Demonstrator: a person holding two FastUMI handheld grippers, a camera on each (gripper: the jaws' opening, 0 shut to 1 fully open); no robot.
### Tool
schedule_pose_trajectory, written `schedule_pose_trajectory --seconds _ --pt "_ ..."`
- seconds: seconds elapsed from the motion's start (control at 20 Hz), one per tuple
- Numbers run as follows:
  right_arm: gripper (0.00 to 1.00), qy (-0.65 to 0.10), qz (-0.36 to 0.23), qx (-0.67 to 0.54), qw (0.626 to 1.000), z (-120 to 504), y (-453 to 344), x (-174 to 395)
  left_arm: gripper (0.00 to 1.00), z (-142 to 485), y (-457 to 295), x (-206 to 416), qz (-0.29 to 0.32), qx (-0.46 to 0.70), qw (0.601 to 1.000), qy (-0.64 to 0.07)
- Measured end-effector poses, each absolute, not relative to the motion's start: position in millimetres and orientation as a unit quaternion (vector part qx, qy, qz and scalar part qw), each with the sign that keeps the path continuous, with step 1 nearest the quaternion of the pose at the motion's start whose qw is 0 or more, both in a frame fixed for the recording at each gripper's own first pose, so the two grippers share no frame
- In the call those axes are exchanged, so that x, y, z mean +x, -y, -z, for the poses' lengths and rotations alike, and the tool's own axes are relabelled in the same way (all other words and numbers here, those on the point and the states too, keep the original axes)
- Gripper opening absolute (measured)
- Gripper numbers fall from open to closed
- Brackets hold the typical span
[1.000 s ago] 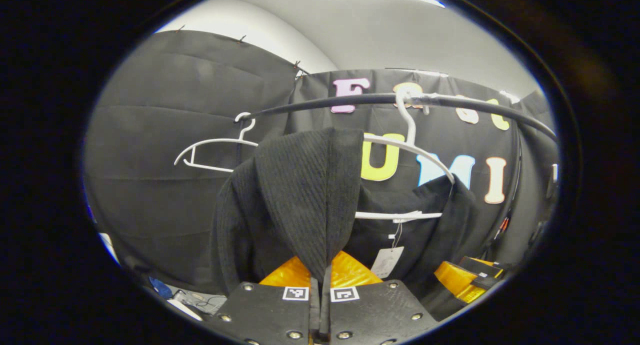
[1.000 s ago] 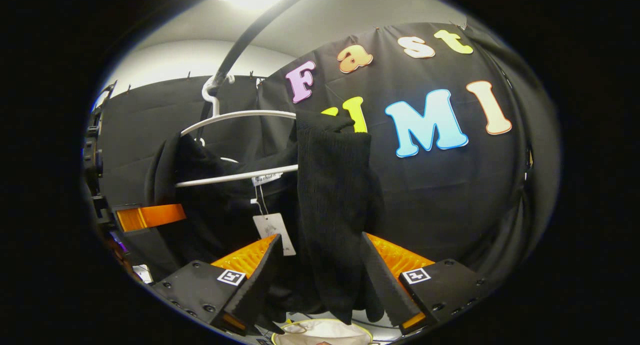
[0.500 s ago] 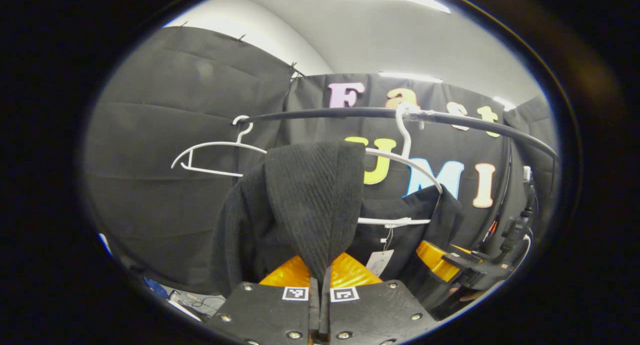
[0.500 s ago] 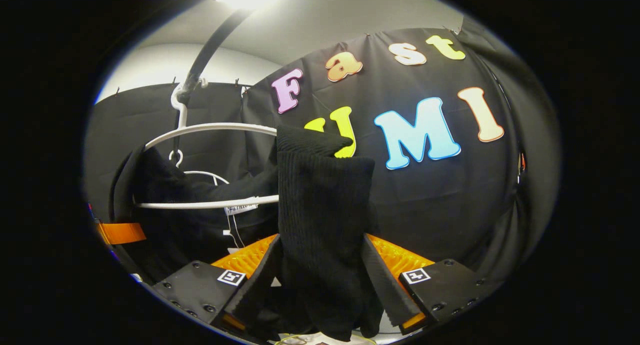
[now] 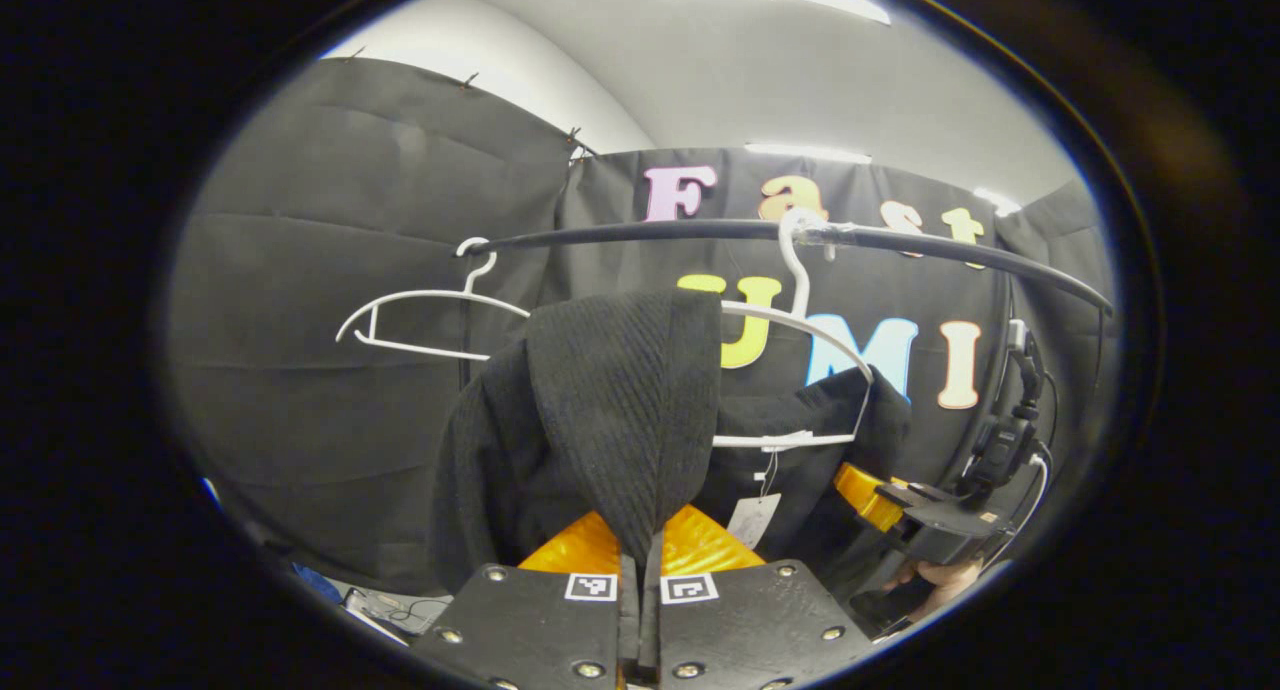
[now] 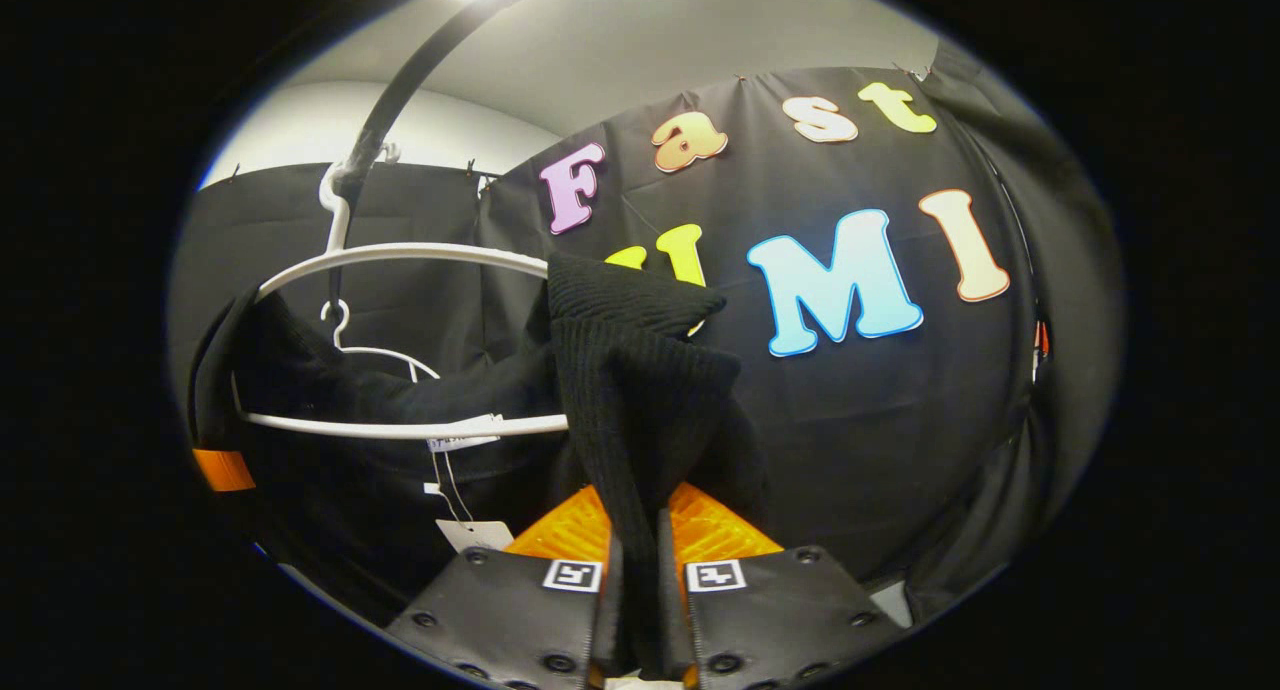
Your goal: Grasp the clothes on the hanger with both hands and then place them into the laundry hamper below.
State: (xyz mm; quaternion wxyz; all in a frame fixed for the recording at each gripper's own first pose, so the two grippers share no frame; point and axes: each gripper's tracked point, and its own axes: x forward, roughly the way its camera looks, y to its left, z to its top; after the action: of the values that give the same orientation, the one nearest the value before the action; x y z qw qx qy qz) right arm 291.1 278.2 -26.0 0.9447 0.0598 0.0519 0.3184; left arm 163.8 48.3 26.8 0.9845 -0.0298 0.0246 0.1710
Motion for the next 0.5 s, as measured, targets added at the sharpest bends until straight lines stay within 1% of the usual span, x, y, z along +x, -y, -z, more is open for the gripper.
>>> schedule_pose_trajectory --seconds 0.1,0.15,0.35,0.5 --pt "0.07 -0.053 -0.361 0.066 0.929 28.1 -291.9 284.0 0.0 -30.2 -48.2 161.1 -0.168 -0.031 0.985 -0.025" --pt "0.03 -0.052 -0.368 0.065 0.926 27.4 -289.6 287.1 0.0 -33.1 -43.6 158.3 -0.164 -0.033 0.986 -0.026" --pt "0.0 -0.046 -0.347 0.07 0.934 16.8 -270.5 293.6 0.0 -52.4 -49.3 147.5 -0.153 -0.037 0.988 -0.007" --pt "0.01 -0.029 -0.321 0.07 0.944 3.2 -253.1 301.9 0.0 -65.4 -62.4 144.5 -0.154 -0.052 0.987 0.014"
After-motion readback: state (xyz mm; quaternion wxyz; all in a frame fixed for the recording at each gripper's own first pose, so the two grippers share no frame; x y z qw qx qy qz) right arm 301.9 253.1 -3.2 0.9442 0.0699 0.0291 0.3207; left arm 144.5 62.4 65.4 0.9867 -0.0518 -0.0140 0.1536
